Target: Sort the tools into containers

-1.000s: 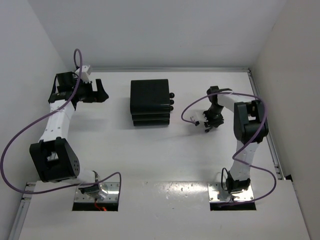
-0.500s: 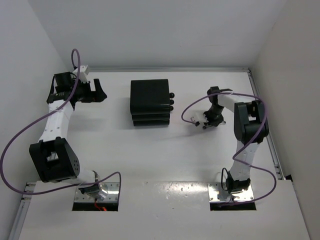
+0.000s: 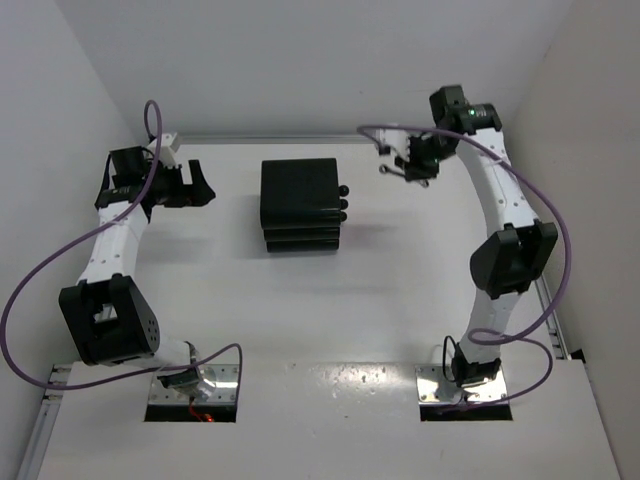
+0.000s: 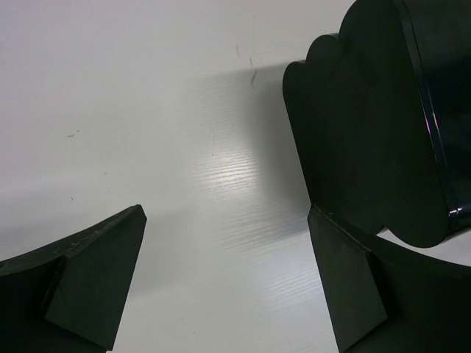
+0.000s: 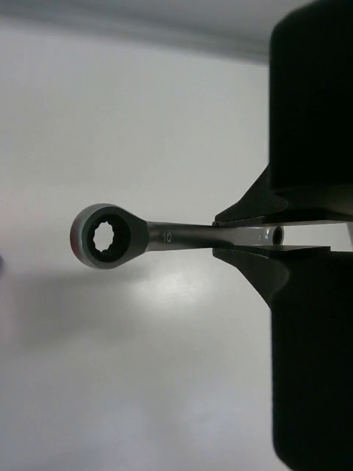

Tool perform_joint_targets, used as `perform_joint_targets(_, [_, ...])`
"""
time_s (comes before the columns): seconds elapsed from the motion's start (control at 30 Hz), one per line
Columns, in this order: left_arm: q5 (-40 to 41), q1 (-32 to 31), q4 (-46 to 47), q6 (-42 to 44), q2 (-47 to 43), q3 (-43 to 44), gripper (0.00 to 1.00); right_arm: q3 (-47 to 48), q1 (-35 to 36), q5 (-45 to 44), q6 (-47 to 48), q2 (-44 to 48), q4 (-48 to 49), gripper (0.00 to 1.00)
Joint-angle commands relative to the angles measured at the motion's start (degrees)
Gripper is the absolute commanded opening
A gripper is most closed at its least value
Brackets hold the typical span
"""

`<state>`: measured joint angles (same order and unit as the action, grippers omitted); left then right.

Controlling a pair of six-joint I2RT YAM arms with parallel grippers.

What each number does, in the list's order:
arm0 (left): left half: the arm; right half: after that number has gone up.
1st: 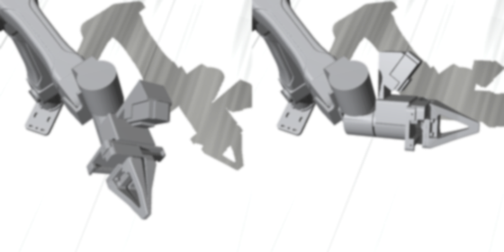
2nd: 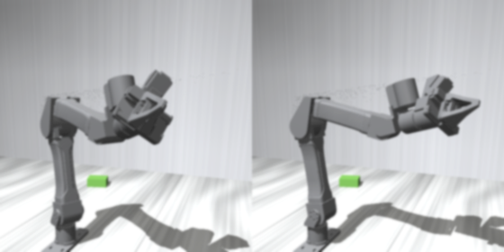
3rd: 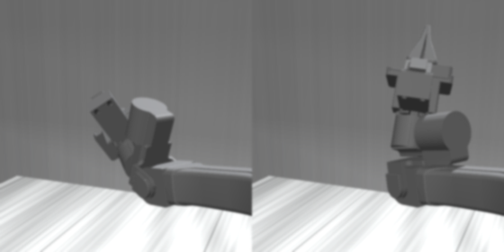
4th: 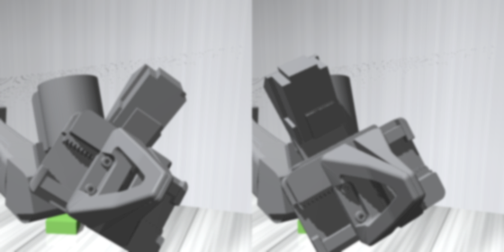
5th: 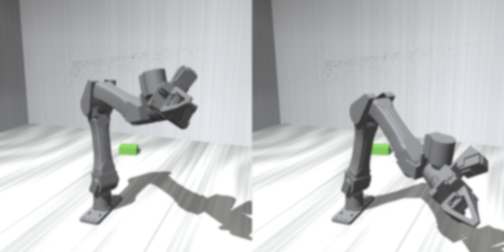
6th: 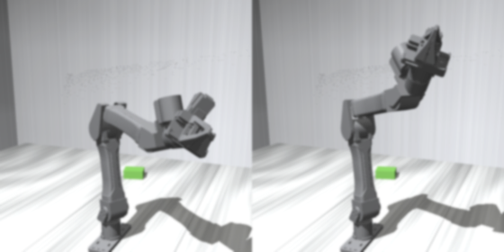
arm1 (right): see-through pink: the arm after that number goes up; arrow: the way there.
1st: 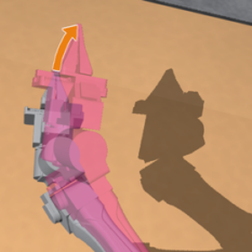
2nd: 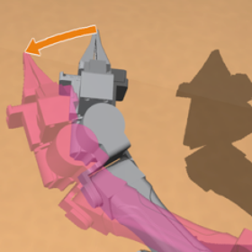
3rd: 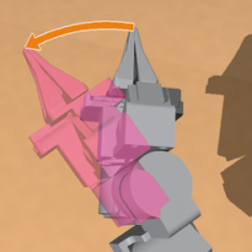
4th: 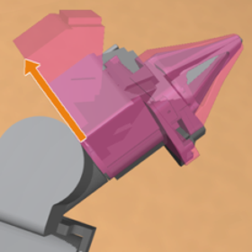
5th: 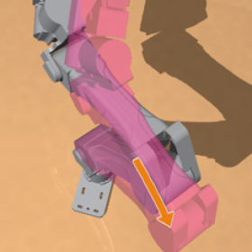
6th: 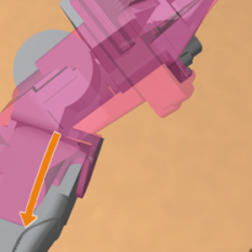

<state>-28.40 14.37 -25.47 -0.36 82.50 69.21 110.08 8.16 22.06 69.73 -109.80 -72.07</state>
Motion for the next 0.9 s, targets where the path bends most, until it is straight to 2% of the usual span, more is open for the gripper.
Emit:
perform_joint_targets(0.0, [-2.27,1.27,2.1,-1.05,-2.08,-1.0,0.99,16.0,2.03,9.66,-18.61,-3.92,-8.61,0.0])
perform_joint_targets(0.07, [-2.27,1.27,2.62,-1.05,-2.08,-1.01,0.99,23.4,4.22,10.8,-22.16,-6.74,-7.65,0.0])
perform_joint_targets(0.1, [-2.79,1.27,2.62,-1.05,-2.08,-1.53,0.99,26.12,5.1,10.81,-28.02,-7.44,-6.34,0.0])
perform_joint_targets(0.17, [-2.8,1.8,2.62,-1.05,-2.08,-2.06,0.99,26.68,7.21,13.34,-34.11,-8.06,-0.29,0.0])
perform_joint_targets(0.2, [-2.8,1.8,2.62,-1.05,-2.08,-2.06,0.99,25.81,8.0,13.88,-40.75,-8.06,2.52,0.0])
perform_joint_targets(0.3, [-2.8,1.8,2.62,-1.05,-2.08,-2.06,0.99,24.49,9.85,16.6,-50.8,-8.06,14.3,0.0])
perform_joint_targets(0.33, [-2.8,1.8,2.62,-1.05,-2.08,-2.06,0.99,24.48,10.38,17.13,-57.1,-8.93,19.2,0.0])
perform_joint_targets(0.4, [-3.33,1.8,2.62,-1.05,-2.08,-2.59,0.99,27.19,11.16,18.01,-61.72,-10.51,22.05,0.0])
perform_joint_targets(0.6, [-3.33,1.8,2.62,-0.52,-2.08,-3.11,0.99,28.26,17.05,15.46,-62.7,-14.47,24.08,0.0])
perform_joint_targets(0.87, [-3.33,1.8,3.15,-0.52,-1.55,-3.12,0.99,28.26,20.39,13.19,-60.78,-17.46,22.16,0.0])
